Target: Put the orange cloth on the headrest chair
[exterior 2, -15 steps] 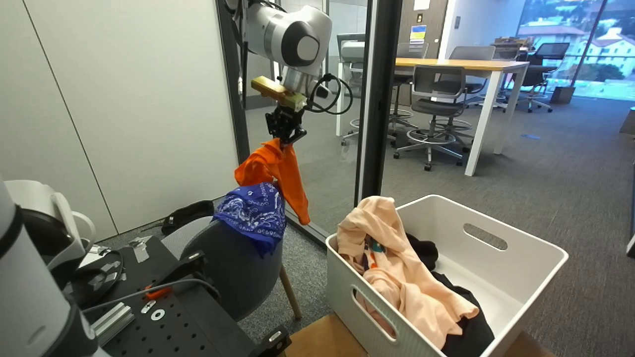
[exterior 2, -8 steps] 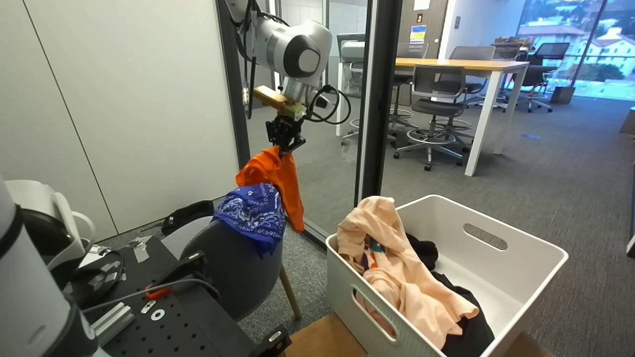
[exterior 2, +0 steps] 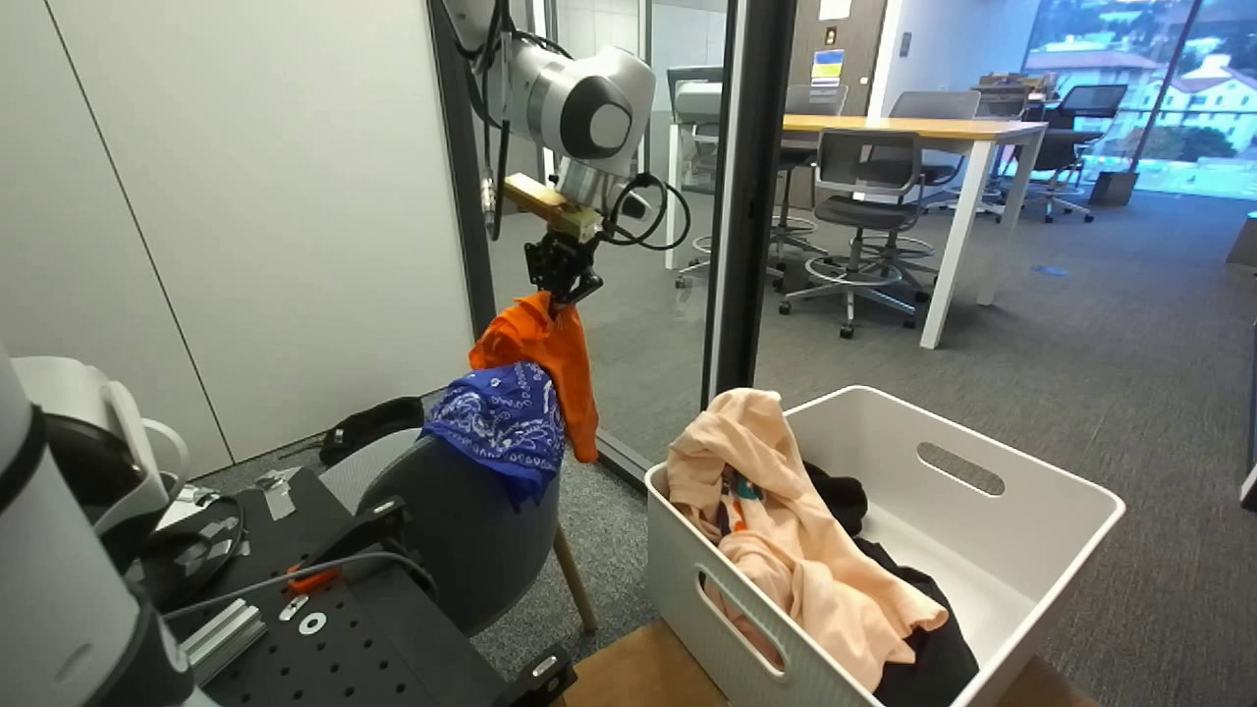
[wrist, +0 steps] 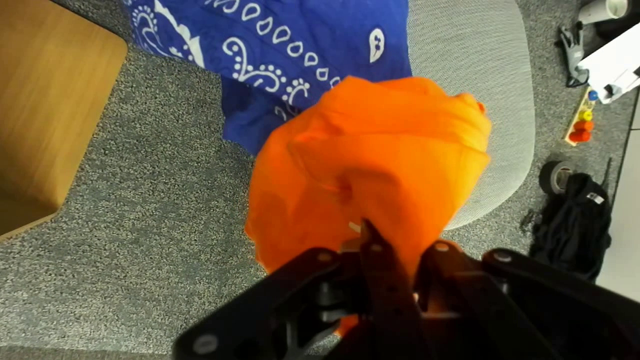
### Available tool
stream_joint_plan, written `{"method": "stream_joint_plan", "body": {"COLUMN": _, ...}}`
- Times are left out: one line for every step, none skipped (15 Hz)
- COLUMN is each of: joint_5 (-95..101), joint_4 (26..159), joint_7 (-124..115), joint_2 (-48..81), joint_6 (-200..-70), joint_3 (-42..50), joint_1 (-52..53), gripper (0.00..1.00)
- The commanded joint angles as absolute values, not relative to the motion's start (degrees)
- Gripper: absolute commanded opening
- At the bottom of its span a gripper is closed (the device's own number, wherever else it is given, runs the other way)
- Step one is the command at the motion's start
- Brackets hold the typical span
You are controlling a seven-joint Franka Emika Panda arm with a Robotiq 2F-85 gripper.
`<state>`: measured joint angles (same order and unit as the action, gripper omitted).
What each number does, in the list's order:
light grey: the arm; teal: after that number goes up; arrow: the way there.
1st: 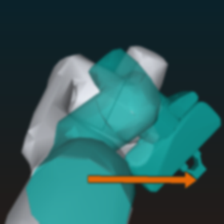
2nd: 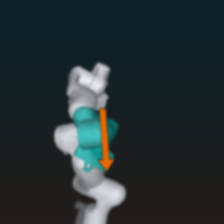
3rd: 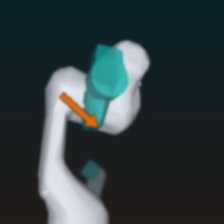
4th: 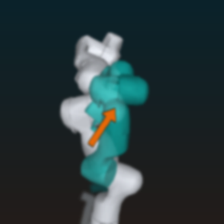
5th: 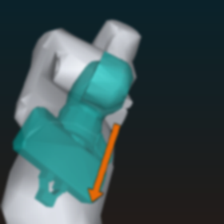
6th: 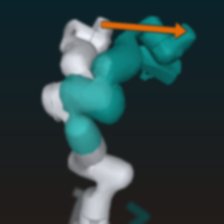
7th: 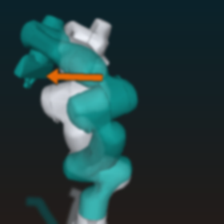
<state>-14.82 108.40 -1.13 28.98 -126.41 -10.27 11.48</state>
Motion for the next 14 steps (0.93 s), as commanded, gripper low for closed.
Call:
{"method": "stream_joint_plan", "body": {"joint_5": -13.52, "joint_4": 107.00, "joint_7": -3.16, "joint_2": 29.21, "joint_6": -125.90, "joint_3": -10.35, "joint_1": 12.14, "gripper": 0.39}}
{"method": "stream_joint_plan", "body": {"joint_5": -13.52, "joint_4": 107.23, "joint_7": -3.22, "joint_2": 28.89, "joint_6": -125.94, "joint_3": -10.38, "joint_1": 12.19, "gripper": 0.45}}
{"method": "stream_joint_plan", "body": {"joint_5": -13.44, "joint_4": 107.39, "joint_7": -3.33, "joint_2": 28.73, "joint_6": -126.06, "joint_3": -10.34, "joint_1": 12.29, "gripper": 0.52}}
{"method": "stream_joint_plan", "body": {"joint_5": -13.37, "joint_4": 107.53, "joint_7": -3.45, "joint_2": 28.57, "joint_6": -126.13, "joint_3": -10.32, "joint_1": 12.38, "gripper": 0.61}}
{"method": "stream_joint_plan", "body": {"joint_5": -13.41, "joint_4": 107.59, "joint_7": -3.52, "joint_2": 28.38, "joint_6": -126.05, "joint_3": -10.33, "joint_1": 12.39, "gripper": 0.68}}
{"method": "stream_joint_plan", "body": {"joint_5": -13.35, "joint_4": 107.79, "joint_7": -3.64, "joint_2": 28.18, "joint_6": -126.15, "joint_3": -10.31, "joint_1": 12.47, "gripper": 0.77}}
{"method": "stream_joint_plan", "body": {"joint_5": -13.31, "joint_4": 107.92, "joint_7": -3.72, "joint_2": 28.04, "joint_6": -126.24, "joint_3": -10.29, "joint_1": 12.52, "gripper": 0.83}}
{"method": "stream_joint_plan", "body": {"joint_5": -13.30, "joint_4": 107.97, "joint_7": -3.79, "joint_2": 27.89, "joint_6": -126.19, "joint_3": -10.29, "joint_1": 12.54, "gripper": 0.90}}
{"method": "stream_joint_plan", "body": {"joint_5": -13.19, "joint_4": 108.12, "joint_7": -3.89, "joint_2": 27.72, "joint_6": -126.21, "joint_3": -10.26, "joint_1": 12.60, "gripper": 0.98}}
{"method": "stream_joint_plan", "body": {"joint_5": -13.03, "joint_4": 108.25, "joint_7": -4.02, "joint_2": 27.53, "joint_6": -126.21, "joint_3": -10.19, "joint_1": 12.65, "gripper": 1.00}}
{"method": "stream_joint_plan", "body": {"joint_5": -12.63, "joint_4": 108.64, "joint_7": -4.21, "joint_2": 26.94, "joint_6": -126.03, "joint_3": -10.00, "joint_1": 12.69, "gripper": 1.00}}
{"method": "stream_joint_plan", "body": {"joint_5": -11.86, "joint_4": 109.16, "joint_7": -4.56, "joint_2": 26.21, "joint_6": -125.72, "joint_3": -9.68, "joint_1": 12.75, "gripper": 1.00}}
{"method": "stream_joint_plan", "body": {"joint_5": -10.73, "joint_4": 109.96, "joint_7": -4.98, "joint_2": 25.03, "joint_6": -125.10, "joint_3": -9.29, "joint_1": 12.74, "gripper": 1.00}}
{"method": "stream_joint_plan", "body": {"joint_5": -9.70, "joint_4": 111.09, "joint_7": -5.30, "joint_2": 23.47, "joint_6": -124.41, "joint_3": -8.97, "joint_1": 12.51, "gripper": 1.00}}
